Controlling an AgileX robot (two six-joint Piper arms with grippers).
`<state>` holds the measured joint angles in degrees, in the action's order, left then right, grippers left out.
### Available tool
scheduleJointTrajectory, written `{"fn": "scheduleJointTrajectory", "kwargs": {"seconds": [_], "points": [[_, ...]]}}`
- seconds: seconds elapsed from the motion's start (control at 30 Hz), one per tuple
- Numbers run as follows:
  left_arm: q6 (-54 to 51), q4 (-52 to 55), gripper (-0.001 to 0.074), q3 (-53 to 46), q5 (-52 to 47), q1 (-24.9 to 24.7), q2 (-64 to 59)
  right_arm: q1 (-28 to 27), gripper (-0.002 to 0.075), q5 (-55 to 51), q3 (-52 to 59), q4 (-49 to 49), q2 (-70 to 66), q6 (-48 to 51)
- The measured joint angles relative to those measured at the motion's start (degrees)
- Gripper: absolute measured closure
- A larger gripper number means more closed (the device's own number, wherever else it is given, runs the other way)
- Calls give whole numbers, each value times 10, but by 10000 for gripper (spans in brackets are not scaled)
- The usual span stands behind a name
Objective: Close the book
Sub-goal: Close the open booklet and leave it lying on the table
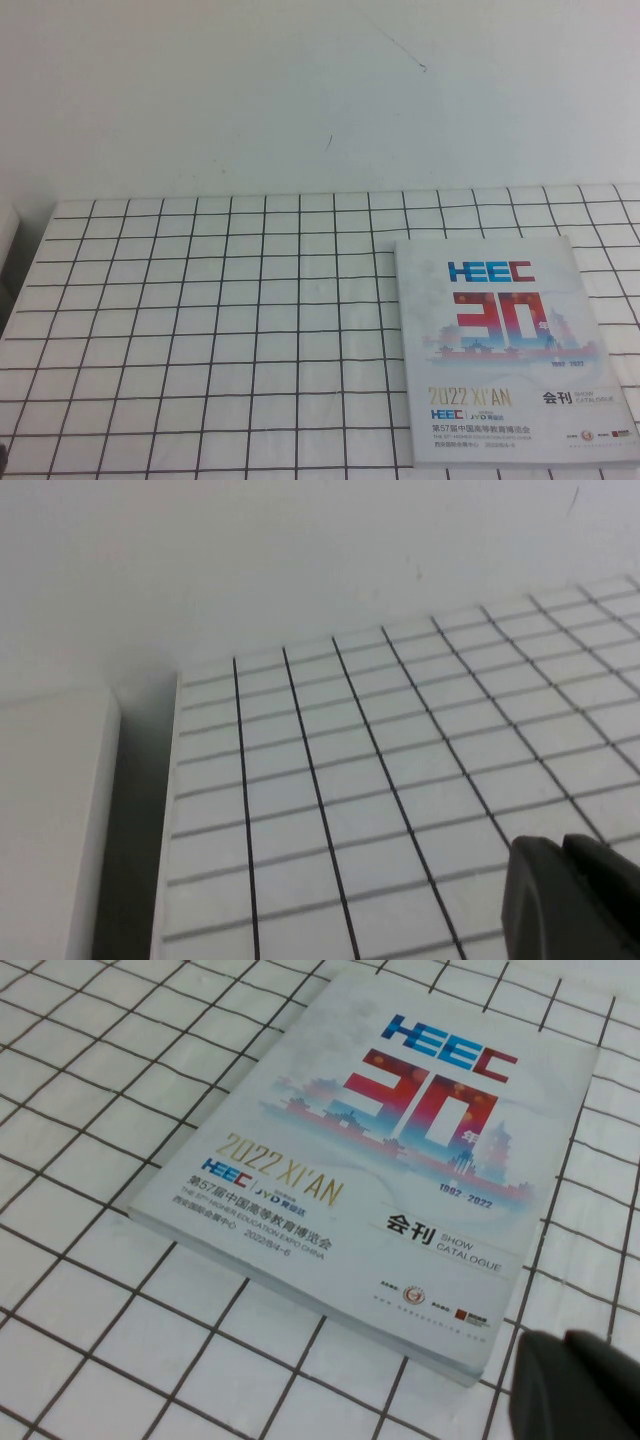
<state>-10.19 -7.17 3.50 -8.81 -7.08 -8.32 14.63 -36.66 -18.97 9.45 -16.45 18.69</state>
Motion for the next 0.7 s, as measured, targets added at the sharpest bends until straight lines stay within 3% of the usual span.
{"fn": "scheduleJointTrajectory", "kwargs": {"seconds": [0.27, 0.7], "points": [[21, 13, 739, -48, -82, 14, 86, 0, 729, 0, 0, 0, 0, 0], [99, 15, 739, -47, -90, 28, 88, 0, 729, 0, 0, 0, 0, 0]]}}
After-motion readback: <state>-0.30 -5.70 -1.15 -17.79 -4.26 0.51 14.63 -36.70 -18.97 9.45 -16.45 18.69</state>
